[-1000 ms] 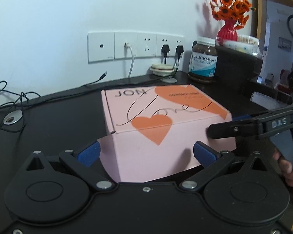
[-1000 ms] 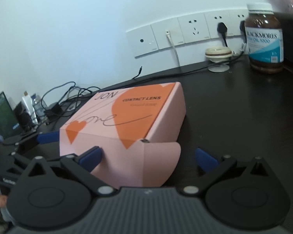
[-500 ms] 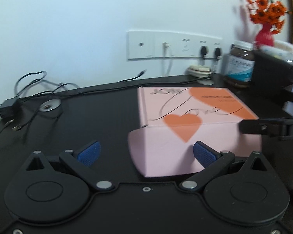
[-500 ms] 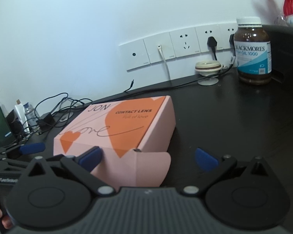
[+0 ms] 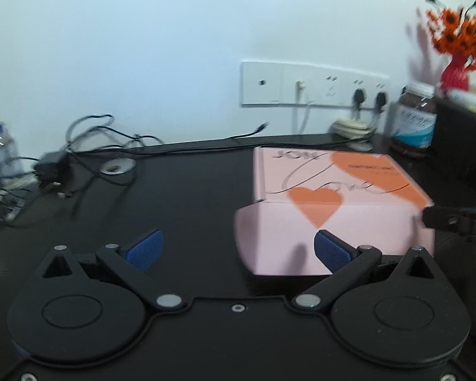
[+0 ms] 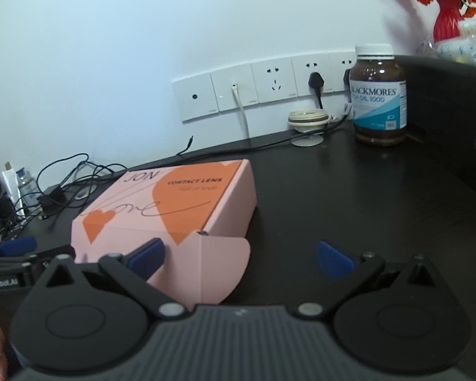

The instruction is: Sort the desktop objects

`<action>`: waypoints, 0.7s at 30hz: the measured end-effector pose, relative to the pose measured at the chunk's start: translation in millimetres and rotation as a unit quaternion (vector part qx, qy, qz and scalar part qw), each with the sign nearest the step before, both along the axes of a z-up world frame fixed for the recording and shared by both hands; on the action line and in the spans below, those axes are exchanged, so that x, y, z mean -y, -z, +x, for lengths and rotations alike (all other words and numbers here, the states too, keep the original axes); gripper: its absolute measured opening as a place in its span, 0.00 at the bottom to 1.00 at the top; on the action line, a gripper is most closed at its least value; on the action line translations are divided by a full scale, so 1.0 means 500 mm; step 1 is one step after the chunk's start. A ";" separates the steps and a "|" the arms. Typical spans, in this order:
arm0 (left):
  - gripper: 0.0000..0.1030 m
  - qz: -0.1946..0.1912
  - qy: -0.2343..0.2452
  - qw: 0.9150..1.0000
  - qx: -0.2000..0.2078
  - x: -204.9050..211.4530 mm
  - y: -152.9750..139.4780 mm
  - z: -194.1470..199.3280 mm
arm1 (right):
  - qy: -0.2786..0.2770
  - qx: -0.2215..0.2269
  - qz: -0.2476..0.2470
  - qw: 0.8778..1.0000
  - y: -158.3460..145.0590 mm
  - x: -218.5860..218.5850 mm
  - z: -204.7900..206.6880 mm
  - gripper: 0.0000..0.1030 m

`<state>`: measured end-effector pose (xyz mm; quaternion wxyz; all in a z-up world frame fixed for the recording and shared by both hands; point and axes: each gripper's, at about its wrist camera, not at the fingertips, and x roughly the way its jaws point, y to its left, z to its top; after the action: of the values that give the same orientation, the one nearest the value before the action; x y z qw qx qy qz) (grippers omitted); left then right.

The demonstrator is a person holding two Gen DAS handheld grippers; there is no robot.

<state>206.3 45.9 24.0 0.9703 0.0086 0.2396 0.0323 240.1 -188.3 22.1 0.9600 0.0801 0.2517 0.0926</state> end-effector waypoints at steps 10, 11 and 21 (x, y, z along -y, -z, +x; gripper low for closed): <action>1.00 -0.031 0.008 0.999 -0.007 -0.013 -0.004 -0.012 | 0.004 0.007 0.008 1.000 -0.006 0.002 -0.026 0.99; 1.00 -0.028 0.007 1.000 -0.002 -0.013 -0.004 -0.015 | 0.005 0.006 0.005 1.000 -0.005 0.000 -0.027 0.99; 1.00 0.013 -0.071 0.997 0.004 -0.021 -0.002 -0.039 | 0.005 -0.005 0.002 1.000 0.001 -0.015 -0.034 0.99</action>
<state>186.7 56.4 25.2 0.9662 0.0036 0.2356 0.1043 223.2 -181.0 21.5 0.9590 0.0842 0.2560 0.0879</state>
